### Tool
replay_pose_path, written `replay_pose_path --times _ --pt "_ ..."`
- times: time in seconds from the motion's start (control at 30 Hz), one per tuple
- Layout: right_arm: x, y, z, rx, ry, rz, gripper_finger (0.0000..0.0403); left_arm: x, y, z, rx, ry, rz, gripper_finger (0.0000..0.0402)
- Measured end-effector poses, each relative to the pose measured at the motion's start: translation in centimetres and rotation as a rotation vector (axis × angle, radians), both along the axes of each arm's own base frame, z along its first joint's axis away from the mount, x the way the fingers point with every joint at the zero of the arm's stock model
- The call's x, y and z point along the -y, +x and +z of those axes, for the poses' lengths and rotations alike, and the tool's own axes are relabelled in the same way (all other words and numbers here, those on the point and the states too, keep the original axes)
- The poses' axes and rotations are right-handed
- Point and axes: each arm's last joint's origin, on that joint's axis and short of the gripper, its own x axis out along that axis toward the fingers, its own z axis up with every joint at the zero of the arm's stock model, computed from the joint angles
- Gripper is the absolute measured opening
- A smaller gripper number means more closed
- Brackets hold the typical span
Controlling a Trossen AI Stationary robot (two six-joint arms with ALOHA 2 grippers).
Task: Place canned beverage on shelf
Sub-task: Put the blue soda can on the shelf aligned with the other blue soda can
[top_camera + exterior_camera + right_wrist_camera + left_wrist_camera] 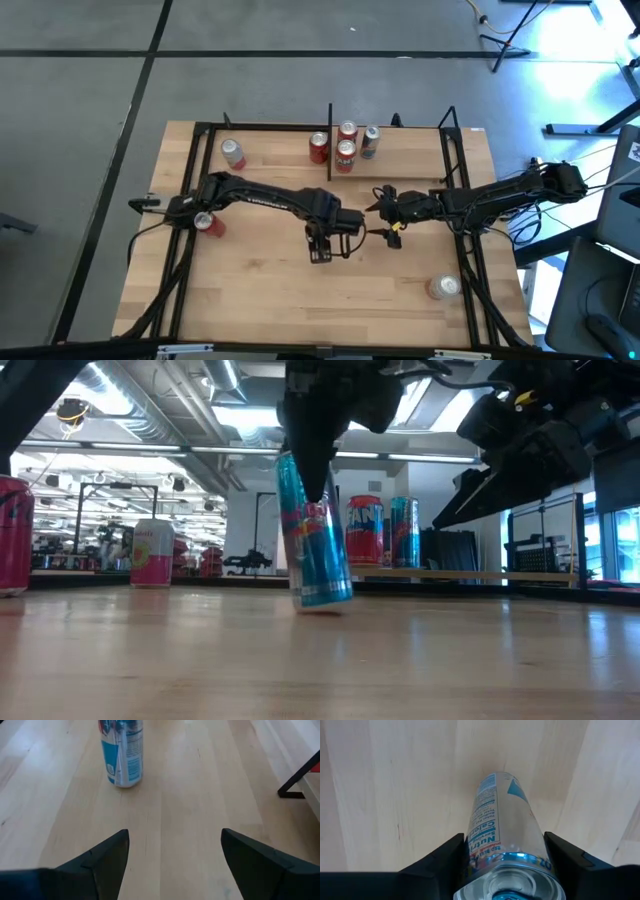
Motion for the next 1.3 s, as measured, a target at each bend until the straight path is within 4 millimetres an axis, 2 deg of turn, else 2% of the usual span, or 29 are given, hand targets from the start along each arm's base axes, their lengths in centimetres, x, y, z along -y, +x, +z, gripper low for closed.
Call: replay_pose_path --times 0.33,0.57,0.67,0.83,1.07,1.17,1.3 --pt "0.0 0.0 0.0 0.0 -0.005 0.004 0.0301 0.5 0.2 0.0 0.023 0.002 -0.029 0.0281" --pt "0.0 0.0 0.0 0.0 -0.005 0.004 0.0301 0.9 -0.1 0.2 0.005 -0.002 -0.044 0.0289" --pt "0.0 0.0 0.0 0.0 -0.005 0.004 0.0301 1.6 -0.1 1.1 0.025 0.016 -0.051 0.0287" --pt "0.0 0.0 0.0 0.0 -0.005 0.004 0.0301 2.9 -0.2 4.2 0.121 0.083 -0.078 0.0287" --pt "-0.1 0.0 0.0 0.001 0.017 0.026 0.0301 4.5 -3.0 8.1 0.195 0.264 -0.081 0.0287" --pt "-0.1 0.1 0.1 0.012 0.018 0.027 0.0301 4.8 -4.5 8.9 0.219 0.329 -0.059 0.0286" --pt "-0.2 0.5 0.7 0.085 0.034 0.051 0.0301 5.0 -6.8 8.7 0.262 0.406 -0.025 0.0286"
